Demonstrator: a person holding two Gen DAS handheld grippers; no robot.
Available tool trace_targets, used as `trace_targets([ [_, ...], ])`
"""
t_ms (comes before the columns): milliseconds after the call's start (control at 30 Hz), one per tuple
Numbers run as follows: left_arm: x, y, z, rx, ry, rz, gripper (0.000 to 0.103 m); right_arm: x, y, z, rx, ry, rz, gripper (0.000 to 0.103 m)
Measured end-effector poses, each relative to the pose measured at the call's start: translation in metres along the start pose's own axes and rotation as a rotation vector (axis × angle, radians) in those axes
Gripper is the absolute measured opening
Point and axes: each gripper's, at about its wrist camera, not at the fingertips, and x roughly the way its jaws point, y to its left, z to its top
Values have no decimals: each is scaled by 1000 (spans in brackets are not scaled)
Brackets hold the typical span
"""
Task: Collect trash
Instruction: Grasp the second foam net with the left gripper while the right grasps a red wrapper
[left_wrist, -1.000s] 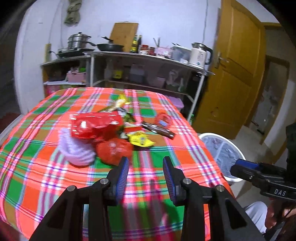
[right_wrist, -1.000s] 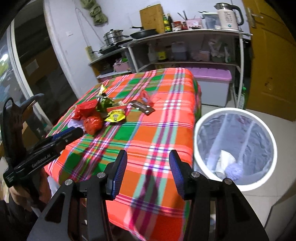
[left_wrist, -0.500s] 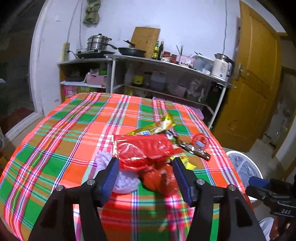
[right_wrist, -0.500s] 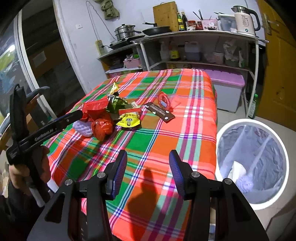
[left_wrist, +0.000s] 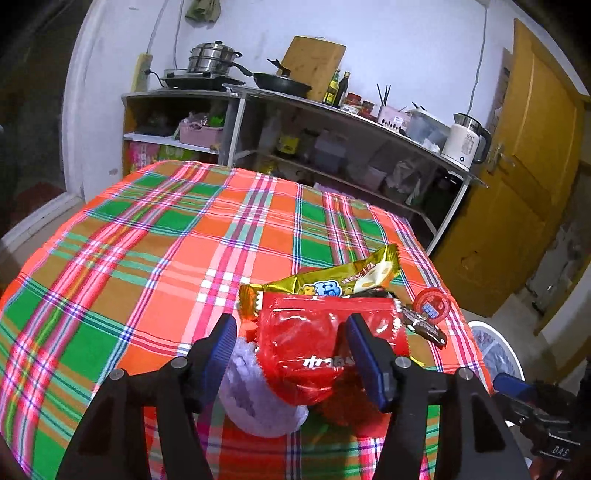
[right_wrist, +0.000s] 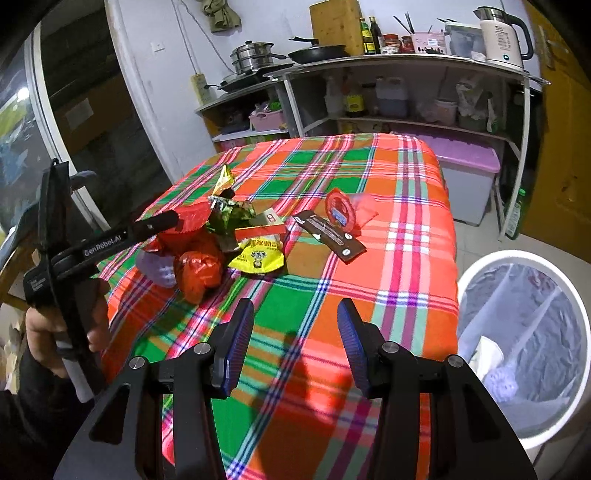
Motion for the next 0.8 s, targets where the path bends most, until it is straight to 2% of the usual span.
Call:
trace_targets([
  [100,-1,-4,-4,16,-6,-27,60,8,1,5,-2,6,0,48],
  [267,-6,-11,-12,49,0,-60,43,23,2,13,-3,18,2,48],
  [333,-7,-11,-14,48,10,-82,40,30,3,17,-8,28,5,48],
  [500,-13,-8,-18,46,15,-116,40,44,9,23,-29,45,12,48],
  [633,-23,-1,-21,33,15,-101,40,48,13,25,-27,48,28,48],
  [800,-45,1,-30,29,-8,-104,50,46,20,21,-52,55,68,48],
])
